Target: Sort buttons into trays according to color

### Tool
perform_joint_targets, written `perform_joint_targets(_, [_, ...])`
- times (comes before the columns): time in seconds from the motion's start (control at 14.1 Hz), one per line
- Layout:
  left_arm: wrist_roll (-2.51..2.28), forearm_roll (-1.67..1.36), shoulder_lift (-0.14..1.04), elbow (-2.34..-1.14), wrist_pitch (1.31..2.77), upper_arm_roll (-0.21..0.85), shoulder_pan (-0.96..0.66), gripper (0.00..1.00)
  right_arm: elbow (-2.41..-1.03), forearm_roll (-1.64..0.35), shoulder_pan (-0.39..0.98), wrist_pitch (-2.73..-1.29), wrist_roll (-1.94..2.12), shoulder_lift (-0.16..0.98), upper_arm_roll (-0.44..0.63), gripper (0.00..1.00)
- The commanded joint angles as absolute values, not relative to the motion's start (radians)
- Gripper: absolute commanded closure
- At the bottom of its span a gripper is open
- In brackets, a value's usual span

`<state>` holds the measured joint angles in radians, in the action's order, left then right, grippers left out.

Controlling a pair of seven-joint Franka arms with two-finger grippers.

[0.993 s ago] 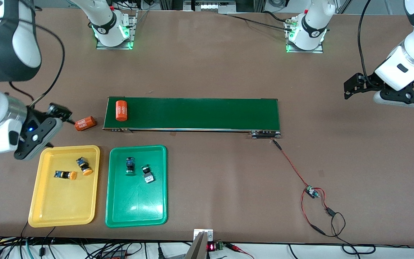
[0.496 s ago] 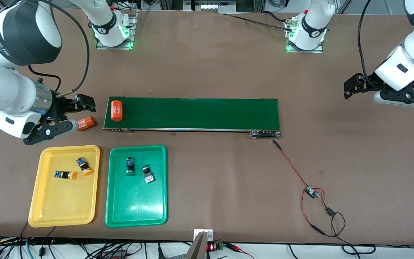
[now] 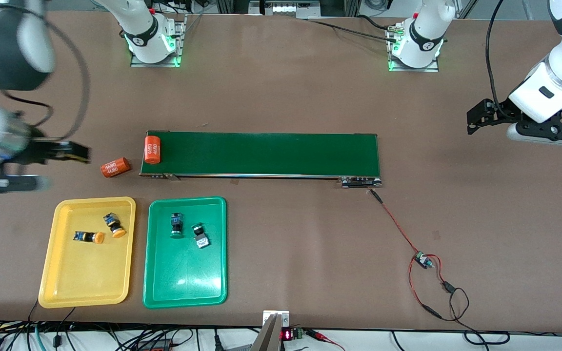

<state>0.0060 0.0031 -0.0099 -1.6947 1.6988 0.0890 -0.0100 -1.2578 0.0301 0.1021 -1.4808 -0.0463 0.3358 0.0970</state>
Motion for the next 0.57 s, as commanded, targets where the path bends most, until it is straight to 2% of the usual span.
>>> perform_joint_targets(0.0, [0.012, 0.028, -0.012, -1.677, 1.675, 0.091, -0.011, 0.0, -1.322, 0.037, 0.058, -1.459, -0.034, 0.259, 0.084, 0.0])
perform_joint_targets(0.07, [0.011, 0.028, -0.012, -1.677, 1.675, 0.091, -0.011, 0.0, -1.353, 0.032, 0.06, -1.485, -0.023, 0.232, 0.083, 0.0])
perform_joint_targets(0.28, [0.011, 0.028, -0.012, -1.677, 1.675, 0.091, -0.011, 0.0, -1.576, 0.038, 0.071, -1.623, -0.02, 0.074, 0.078, 0.0])
perform_joint_targets(0.5, [0.011, 0.028, -0.012, -1.677, 1.675, 0.091, -0.011, 0.0, -1.577, 0.035, 0.069, -1.591, 0.017, 0.054, 0.078, 0.0])
